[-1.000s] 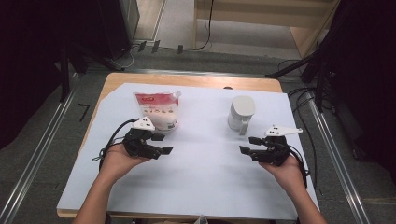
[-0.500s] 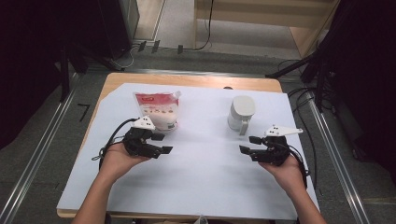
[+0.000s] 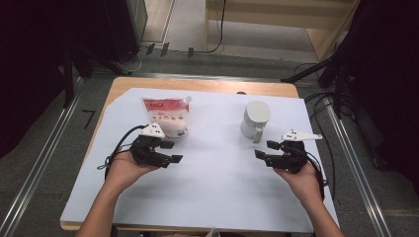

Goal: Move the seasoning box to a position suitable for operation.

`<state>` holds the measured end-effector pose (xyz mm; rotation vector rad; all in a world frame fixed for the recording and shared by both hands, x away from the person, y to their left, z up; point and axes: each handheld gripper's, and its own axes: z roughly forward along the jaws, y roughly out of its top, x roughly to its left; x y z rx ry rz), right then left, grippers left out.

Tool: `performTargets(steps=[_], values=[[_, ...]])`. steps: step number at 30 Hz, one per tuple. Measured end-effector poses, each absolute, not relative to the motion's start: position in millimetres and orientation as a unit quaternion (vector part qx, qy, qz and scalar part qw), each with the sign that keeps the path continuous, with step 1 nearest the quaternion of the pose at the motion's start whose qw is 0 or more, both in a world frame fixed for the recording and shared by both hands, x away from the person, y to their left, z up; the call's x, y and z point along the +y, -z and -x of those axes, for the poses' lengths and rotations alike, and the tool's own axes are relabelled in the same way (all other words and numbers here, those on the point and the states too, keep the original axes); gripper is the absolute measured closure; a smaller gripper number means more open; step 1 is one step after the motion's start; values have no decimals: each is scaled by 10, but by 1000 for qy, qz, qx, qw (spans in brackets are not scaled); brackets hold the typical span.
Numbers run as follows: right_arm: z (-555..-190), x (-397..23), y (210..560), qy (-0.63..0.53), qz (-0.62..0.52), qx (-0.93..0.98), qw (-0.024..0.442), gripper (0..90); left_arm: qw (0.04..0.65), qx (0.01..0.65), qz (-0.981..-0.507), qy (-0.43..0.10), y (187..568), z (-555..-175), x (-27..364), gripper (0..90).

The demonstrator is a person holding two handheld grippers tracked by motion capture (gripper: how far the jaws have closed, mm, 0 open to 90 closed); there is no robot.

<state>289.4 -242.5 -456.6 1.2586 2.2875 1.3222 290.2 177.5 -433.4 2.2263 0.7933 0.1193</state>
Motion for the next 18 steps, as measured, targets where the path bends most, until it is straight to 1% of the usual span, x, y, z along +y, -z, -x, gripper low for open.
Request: performTargets(steps=[8,10,12,15,16,18], values=[[-2929,-2450,4479,-457,-451,756,130,300,375,308,-873,-46,4339,-2911,1777,400],[-2952,-2447,4462,-458,-460,751,122,280,374,307,-874,-46,4338,-2907,1774,400],[-2973,-2446,4447,-458,-465,749,116,277,377,308,-873,-46,4336,-2900,1774,399],[-2990,-2439,4426,-457,-467,747,120,272,377,309,-872,-46,4338,-2900,1778,399],[-3013,-2427,4398,-454,-465,749,129,259,377,311,-871,-46,4345,-2901,1781,399],[-3041,-2413,4359,-453,-469,747,130,246,371,313,-873,-45,4344,-2901,1777,400]])
